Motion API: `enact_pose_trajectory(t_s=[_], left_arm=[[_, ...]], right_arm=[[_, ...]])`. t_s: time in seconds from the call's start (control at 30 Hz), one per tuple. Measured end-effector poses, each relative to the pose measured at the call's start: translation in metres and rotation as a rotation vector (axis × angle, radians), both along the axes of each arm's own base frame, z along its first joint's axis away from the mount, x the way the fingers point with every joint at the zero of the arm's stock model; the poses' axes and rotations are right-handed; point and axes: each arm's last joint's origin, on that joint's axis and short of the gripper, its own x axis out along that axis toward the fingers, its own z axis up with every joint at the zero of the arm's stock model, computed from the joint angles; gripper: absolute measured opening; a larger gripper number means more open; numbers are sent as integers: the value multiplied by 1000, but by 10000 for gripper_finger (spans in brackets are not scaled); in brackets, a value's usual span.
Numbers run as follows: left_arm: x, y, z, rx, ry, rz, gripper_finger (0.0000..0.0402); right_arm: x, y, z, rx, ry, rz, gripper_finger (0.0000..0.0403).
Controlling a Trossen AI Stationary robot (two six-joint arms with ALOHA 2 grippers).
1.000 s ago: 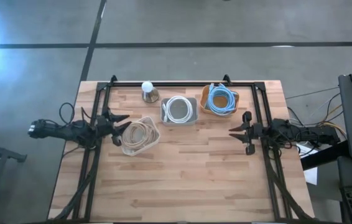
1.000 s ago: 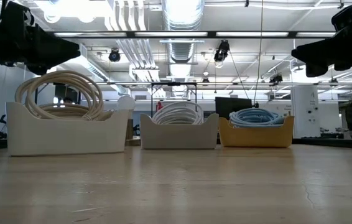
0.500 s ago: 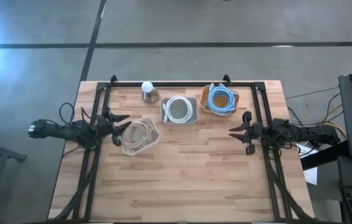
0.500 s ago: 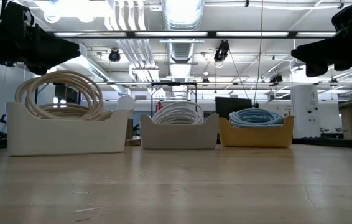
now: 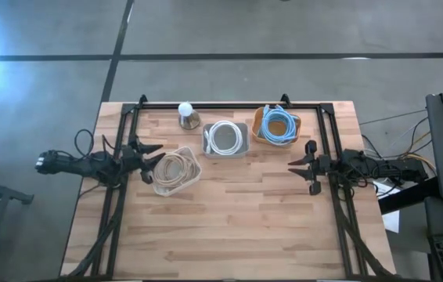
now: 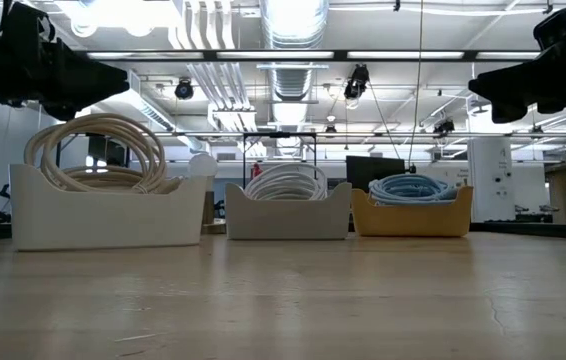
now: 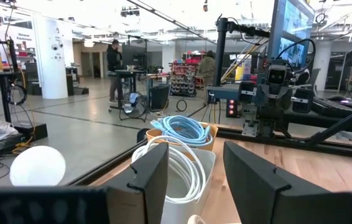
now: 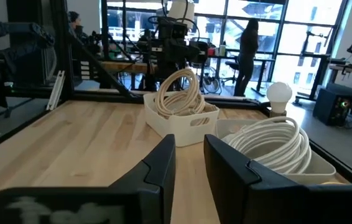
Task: Sort HDMI cables
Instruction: Return to Home Position
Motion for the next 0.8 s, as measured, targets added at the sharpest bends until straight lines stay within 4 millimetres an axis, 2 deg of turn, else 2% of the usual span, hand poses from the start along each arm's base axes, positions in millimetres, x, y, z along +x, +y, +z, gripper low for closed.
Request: enact_pose_trajectory(t_s=[0.27, 0.8], left_arm=[[0, 0, 0, 0, 0, 0, 161], [0, 0, 0, 0, 0, 0, 161]], right_arm=[[0, 0, 0, 7, 0, 0, 68], [0, 0, 0, 14, -1, 0, 91]])
